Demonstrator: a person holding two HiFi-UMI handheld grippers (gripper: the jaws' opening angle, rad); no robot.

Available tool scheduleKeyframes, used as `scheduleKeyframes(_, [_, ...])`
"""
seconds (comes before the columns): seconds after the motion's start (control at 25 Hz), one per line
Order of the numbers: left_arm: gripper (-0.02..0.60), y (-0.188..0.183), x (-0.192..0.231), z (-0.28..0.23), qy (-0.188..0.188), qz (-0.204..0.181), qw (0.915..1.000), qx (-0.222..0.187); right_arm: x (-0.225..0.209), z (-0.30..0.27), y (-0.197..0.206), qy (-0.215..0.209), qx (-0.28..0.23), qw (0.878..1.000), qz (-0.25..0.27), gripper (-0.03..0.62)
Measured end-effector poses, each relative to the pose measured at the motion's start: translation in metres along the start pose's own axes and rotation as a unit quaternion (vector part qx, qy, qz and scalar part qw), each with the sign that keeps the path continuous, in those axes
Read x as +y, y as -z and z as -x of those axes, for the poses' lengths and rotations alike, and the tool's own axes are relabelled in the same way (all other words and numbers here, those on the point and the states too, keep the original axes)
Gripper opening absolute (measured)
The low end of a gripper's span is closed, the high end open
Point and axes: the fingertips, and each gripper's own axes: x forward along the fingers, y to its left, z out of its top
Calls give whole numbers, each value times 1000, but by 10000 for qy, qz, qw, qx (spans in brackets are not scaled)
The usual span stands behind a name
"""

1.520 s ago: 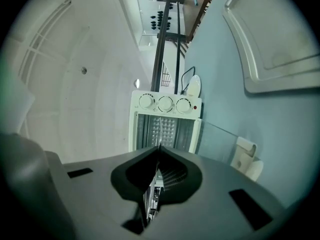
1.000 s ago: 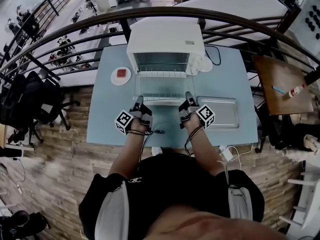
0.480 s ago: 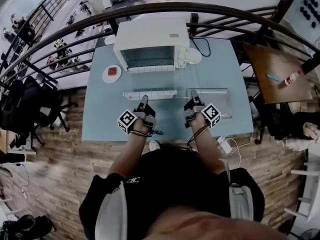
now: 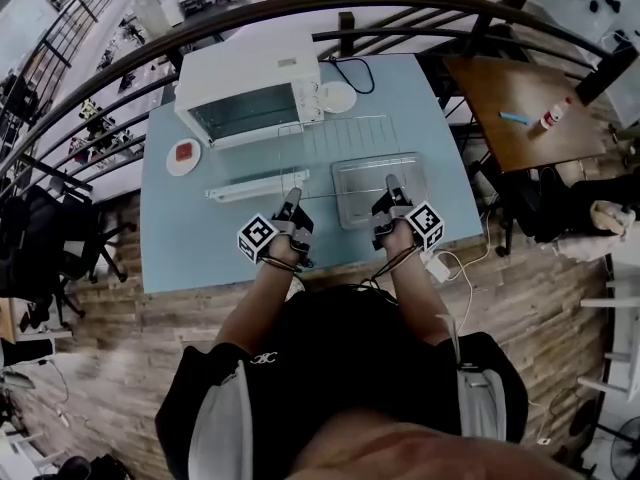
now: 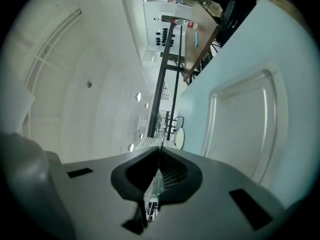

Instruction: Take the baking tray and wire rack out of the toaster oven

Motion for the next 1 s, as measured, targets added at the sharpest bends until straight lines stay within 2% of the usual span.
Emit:
scheduleKeyframes(0.16, [18,54,11,-25,-113,-32,9996,266,-33,19,-48,176,-138,9998,-6,3])
scheduleKeyframes(0.4, [18,102,31,-41,-487,-187,9967,625,-65,39,-83,585,-174,9980,136,5])
scheduleKeyframes(0.68, [19,145,58,-47,-874,-182,9924,850,-112,59,-106,1184,-6,9922,383,8])
scheduleKeyframes(1.0, [20,169,85,-42,-1275,-261,9871,934,-149,73,-108,1812,356,9800,740,14])
